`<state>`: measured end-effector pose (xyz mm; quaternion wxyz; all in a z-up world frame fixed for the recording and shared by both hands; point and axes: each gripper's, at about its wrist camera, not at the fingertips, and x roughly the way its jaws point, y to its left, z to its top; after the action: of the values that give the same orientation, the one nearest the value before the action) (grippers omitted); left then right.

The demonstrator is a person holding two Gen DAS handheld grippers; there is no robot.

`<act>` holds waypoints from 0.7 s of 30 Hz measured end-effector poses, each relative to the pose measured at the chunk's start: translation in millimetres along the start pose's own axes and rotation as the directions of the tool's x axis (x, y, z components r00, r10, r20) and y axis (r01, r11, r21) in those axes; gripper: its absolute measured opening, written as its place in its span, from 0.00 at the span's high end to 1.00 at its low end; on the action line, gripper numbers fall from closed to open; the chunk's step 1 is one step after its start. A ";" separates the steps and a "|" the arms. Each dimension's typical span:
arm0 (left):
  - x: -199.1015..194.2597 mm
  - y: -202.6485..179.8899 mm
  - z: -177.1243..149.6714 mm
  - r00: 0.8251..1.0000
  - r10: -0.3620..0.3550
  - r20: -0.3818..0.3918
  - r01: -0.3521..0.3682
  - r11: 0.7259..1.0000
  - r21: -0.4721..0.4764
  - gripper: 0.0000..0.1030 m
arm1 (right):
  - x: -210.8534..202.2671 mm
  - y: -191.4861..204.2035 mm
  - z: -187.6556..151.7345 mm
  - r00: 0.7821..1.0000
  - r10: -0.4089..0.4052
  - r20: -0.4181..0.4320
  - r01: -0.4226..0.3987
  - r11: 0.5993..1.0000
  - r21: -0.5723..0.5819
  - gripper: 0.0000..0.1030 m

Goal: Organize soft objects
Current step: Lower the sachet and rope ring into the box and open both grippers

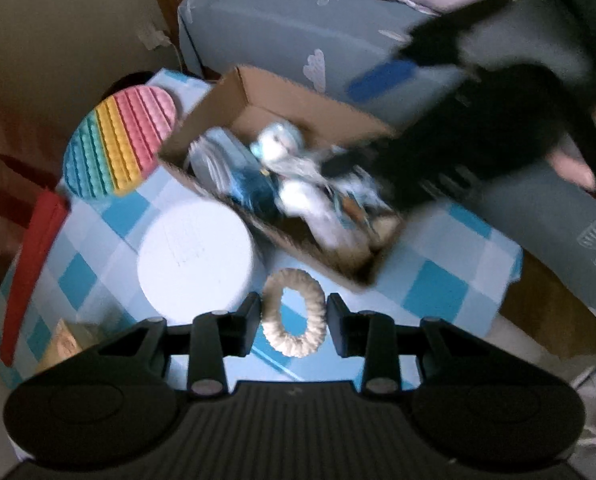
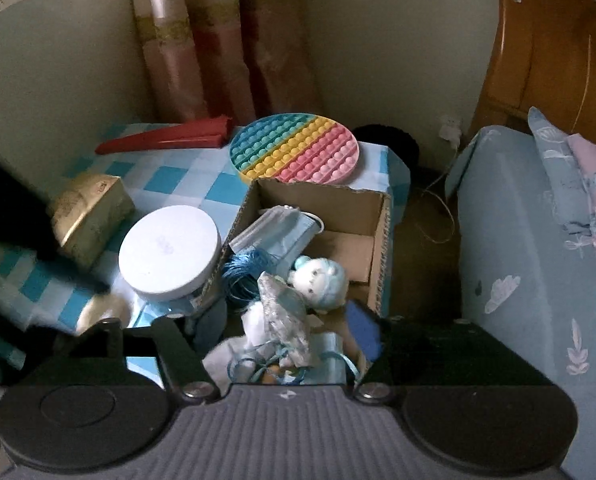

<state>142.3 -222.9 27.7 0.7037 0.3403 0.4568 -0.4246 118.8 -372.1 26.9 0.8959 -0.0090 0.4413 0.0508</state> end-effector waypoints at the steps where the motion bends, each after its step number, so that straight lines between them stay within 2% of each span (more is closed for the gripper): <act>1: 0.4 3.2 6.1 1.000 0.006 0.004 -0.006 1.000 0.002 0.66 | -1.8 -1.7 -4.0 1.000 0.005 -0.003 -0.005 1.000 -0.009 0.23; 3: 1.3 9.3 19.2 1.000 0.015 0.012 -0.015 1.000 -0.002 0.66 | -4.6 -5.2 -12.0 1.000 0.025 0.000 -0.025 1.000 -0.013 0.20; 7: 3.6 24.9 52.0 0.999 0.023 0.034 -0.023 1.000 -0.018 0.66 | -8.3 -10.4 -28.8 0.997 0.079 -0.002 -0.079 0.997 -0.001 0.19; 11: 11.9 32.1 86.3 0.998 0.019 0.058 -0.017 1.000 -0.025 0.66 | -8.8 -10.1 -37.1 0.996 0.087 -0.001 -0.087 0.996 0.006 0.19; 16: 41.0 34.0 121.9 0.997 0.018 0.077 -0.015 0.999 -0.048 0.63 | -8.7 -12.9 -38.7 0.995 0.104 0.008 -0.104 0.994 0.035 0.19; 19: 61.4 38.1 132.2 0.996 0.037 0.080 -0.029 0.995 -0.098 0.51 | -5.4 -11.7 -38.9 0.995 0.096 0.004 -0.096 0.995 0.028 0.19; 21: 71.4 40.2 134.6 0.994 0.059 0.093 -0.048 0.991 -0.122 0.33 | -3.7 -10.3 -38.7 0.995 0.095 -0.004 -0.095 0.995 0.029 0.19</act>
<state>242.3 -343.7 12.0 0.7551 0.2889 0.4375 -0.3936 87.1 -385.1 6.0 0.8912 0.0248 0.4445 0.0869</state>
